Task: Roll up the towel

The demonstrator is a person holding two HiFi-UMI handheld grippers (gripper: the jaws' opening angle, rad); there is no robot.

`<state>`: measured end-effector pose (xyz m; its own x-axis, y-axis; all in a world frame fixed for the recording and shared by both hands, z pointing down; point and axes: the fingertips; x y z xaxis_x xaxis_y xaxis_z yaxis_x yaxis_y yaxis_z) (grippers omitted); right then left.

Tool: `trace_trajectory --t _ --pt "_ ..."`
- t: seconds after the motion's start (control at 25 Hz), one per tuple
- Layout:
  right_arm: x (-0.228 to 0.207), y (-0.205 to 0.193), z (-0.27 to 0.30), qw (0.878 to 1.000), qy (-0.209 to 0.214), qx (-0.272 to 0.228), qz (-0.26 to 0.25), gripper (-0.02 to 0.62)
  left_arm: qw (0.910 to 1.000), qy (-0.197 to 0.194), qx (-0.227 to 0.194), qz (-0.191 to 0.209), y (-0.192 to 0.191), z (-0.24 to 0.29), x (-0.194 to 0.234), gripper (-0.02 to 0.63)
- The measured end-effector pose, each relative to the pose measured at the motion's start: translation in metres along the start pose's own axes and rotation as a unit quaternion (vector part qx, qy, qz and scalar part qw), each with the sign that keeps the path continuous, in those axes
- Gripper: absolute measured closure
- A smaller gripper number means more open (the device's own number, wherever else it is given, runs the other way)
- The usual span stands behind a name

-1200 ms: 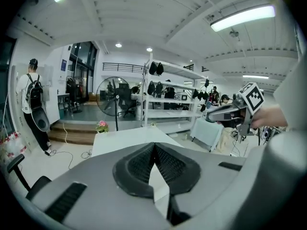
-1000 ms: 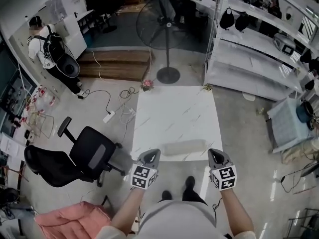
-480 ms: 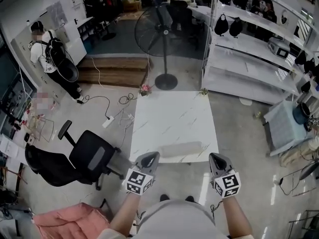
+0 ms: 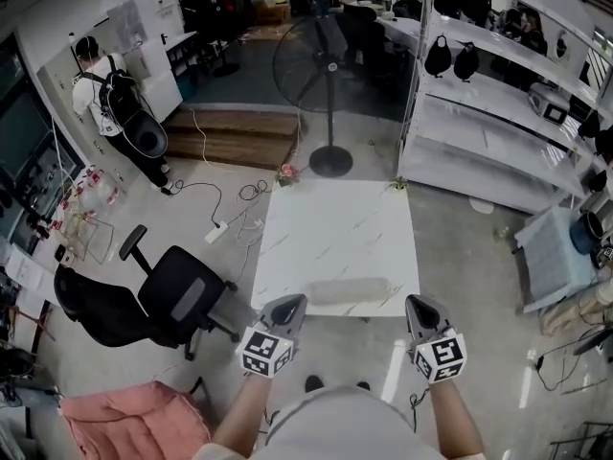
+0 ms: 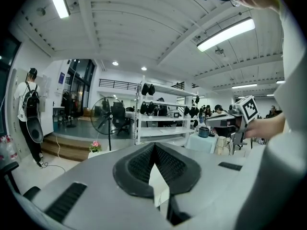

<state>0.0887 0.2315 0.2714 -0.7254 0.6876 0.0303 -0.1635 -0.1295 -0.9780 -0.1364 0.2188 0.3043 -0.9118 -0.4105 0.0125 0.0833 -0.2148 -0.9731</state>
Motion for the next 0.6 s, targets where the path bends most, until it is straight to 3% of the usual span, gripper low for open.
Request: trace_trajectory --t 0.6 --pt "-0.005 0.002 -0.01 1.0 0.006 -0.004 0.0 0.584 1.0 0.002 0.002 0.001 0.006 -0.003 -0.01 0.589"
Point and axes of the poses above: the fingertips, and each gripper's own axes: z forward along the fingers, x to its left, y out of its top, and after that the axes turned 14 degrees about y, right-handed
